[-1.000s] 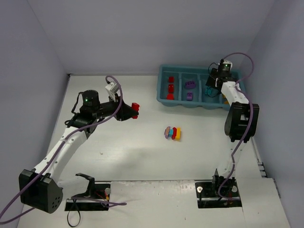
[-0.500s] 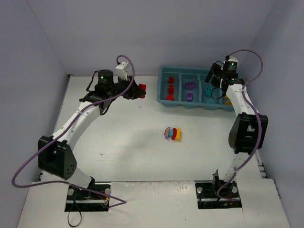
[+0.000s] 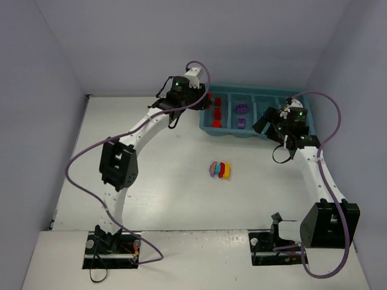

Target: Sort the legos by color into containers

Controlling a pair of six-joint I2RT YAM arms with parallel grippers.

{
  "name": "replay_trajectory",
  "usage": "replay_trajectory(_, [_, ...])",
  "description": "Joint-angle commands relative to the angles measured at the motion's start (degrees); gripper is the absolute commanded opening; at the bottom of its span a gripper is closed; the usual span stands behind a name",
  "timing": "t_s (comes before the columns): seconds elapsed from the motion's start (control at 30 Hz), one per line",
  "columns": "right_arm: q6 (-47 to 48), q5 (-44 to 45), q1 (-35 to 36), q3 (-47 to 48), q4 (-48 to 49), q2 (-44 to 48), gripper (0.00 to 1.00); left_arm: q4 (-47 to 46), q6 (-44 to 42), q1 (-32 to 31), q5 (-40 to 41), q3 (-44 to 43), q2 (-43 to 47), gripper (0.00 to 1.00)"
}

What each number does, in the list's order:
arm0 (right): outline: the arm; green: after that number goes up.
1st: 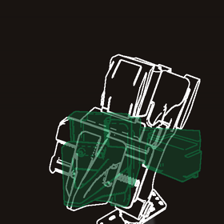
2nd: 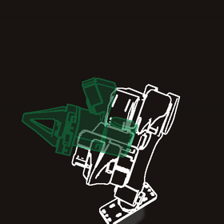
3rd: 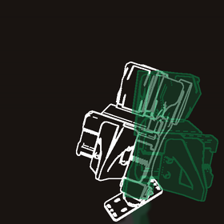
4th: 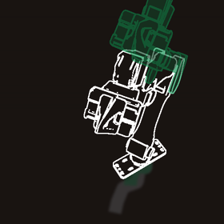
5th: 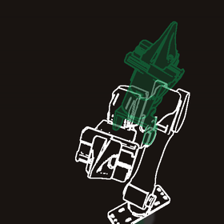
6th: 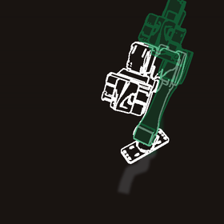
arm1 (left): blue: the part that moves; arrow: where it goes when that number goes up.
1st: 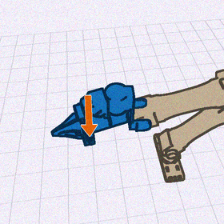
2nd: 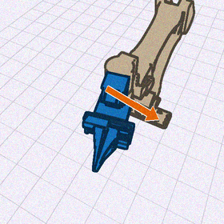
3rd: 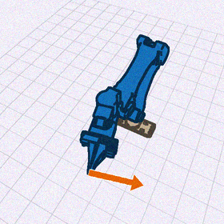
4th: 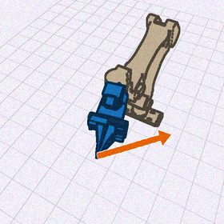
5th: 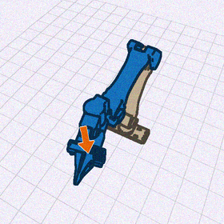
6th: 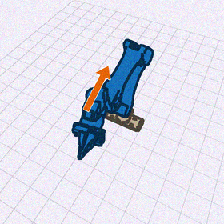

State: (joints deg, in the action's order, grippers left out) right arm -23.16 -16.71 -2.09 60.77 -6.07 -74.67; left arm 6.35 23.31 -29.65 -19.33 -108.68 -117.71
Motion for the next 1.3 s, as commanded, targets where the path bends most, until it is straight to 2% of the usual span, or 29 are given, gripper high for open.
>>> replay_trajectory(0.0, [-0.84,-3.15,0.51,-3.81,0.88,5.14,0.74,-2.04,-0.10,-0.49,4.21,-8.89,-4.09,0.21])
replay_trajectory(0.07, [-0.75,-4.03,0.59,-6.53,0.36,6.03,0.74,-1.87,-0.46,-0.93,4.83,-14.94,-9.17,0.23])
replay_trajectory(0.17, [-0.92,-5.44,0.77,-9.00,-0.26,7.44,0.74,-1.43,-0.37,-1.55,4.92,-22.06,-15.33,0.41])
replay_trajectory(0.27, [-0.31,-5.53,1.03,-9.88,-0.35,8.49,0.74,-2.04,-0.11,-1.64,4.31,-25.86,-18.77,0.50])
replay_trajectory(0.3, [0.04,-5.61,1.12,-10.23,-0.44,8.58,0.74,-2.91,-0.11,-1.73,4.13,-26.14,-18.96,0.56])
replay_trajectory(0.4, [1.27,-5.79,1.73,-10.06,-0.53,7.79,0.74,-3.80,-0.54,-1.99,3.43,-26.23,-18.43,0.64])
replay_trajectory(0.53, [2.32,-5.71,5.07,-8.57,-0.70,5.33,0.74,-3.88,-0.73,-2.26,2.64,-23.52,-12.75,0.65])
replay_trajectory(0.7, [2.33,-1.22,14.37,-6.90,-1.23,-0.11,0.70,-4.60,-1.16,-2.17,2.45,-8.43,-0.17,0.66])
replay_trajectory(0.77, [0.93,0.87,16.05,-6.81,-1.23,-2.13,0.67,-3.63,-1.51,-2.17,3.77,-3.14,6.94,0.65])
replay_trajectory(0.8, [0.57,1.93,17.80,-6.81,-1.23,-2.75,0.65,-2.93,-1.60,-2.17,4.21,2.46,11.49,0.66])
replay_trajectory(0.87, [0.04,5.09,19.57,-6.81,-1.32,-4.85,0.65,-2.48,-1.69,-1.90,4.48,8.28,15.91,0.66])
replay_trajectory(1.0, [-2.15,7.57,23.17,-6.90,-1.49,-8.20,0.67,0.50,-0.72,-1.73,4.65,24.08,27.50,0.66])
replay_trajectory(1.17, [-3.56,9.76,26.87,-7.33,-1.49,-10.40,0.73,3.66,0.24,-1.38,4.30,37.74,39.19,0.66])
replay_trajectory(1.27, [-4.61,10.56,28.01,-8.39,-1.58,-10.93,0.73,3.76,1.21,-0.94,4.04,45.21,44.74,0.66])
